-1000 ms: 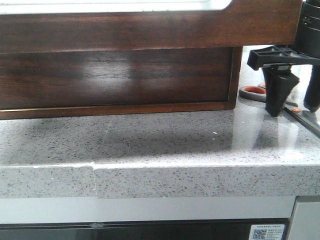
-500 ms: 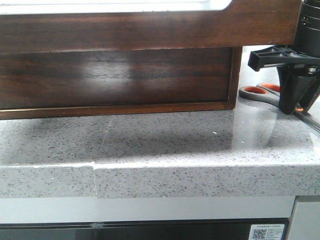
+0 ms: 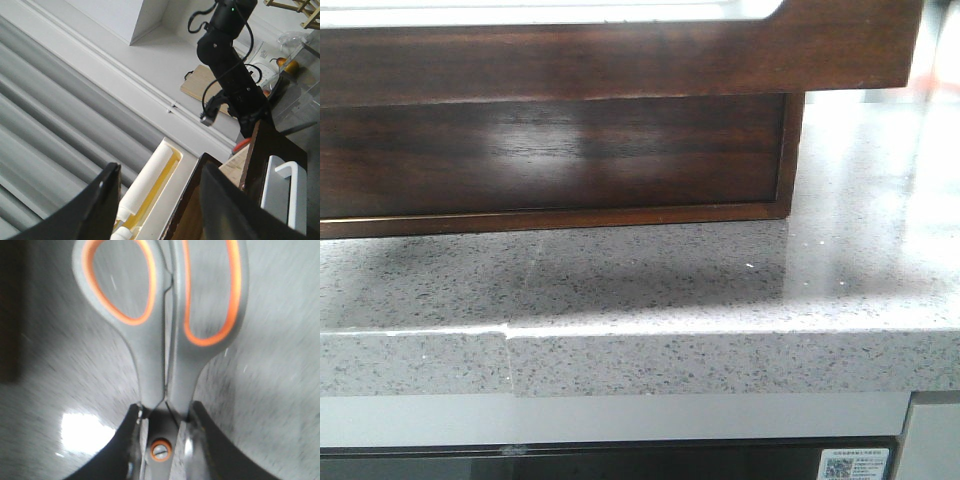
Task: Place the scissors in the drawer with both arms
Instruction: 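Carry the scissors with the right gripper into the open drawer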
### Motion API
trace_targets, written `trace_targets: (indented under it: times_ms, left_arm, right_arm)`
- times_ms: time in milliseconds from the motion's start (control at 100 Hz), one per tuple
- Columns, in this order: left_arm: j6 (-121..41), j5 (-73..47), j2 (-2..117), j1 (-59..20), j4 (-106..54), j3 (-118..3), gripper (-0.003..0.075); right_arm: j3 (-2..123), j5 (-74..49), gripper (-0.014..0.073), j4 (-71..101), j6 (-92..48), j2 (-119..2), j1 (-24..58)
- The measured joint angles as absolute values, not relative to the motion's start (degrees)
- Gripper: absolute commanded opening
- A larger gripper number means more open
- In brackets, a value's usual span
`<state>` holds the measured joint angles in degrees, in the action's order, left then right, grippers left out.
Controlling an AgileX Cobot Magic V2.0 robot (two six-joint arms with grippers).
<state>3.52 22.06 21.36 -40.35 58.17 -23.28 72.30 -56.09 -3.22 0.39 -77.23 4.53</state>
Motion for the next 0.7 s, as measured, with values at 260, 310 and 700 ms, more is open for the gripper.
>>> trace_targets:
  times_ms: [260, 310, 700]
  left_arm:
    - [3.52, 21.83, 21.36, -40.35, 58.17, -23.28, 0.0346]
    - [3.52, 21.83, 21.36, -40.35, 58.17, -23.28, 0.0346]
    - [3.52, 21.37, 21.36, -40.35, 58.03, -23.28, 0.0346]
  right_arm:
    - [79.93, -57.14, -0.0067, 8.66, -9.74, -72.49, 4.53]
    - [80.97, -57.54, -0.0067, 12.06, -13.22, -71.84, 5.00]
    - [82.99, -52.28, -0.0067, 16.03, -29.17, -68.53, 17.78]
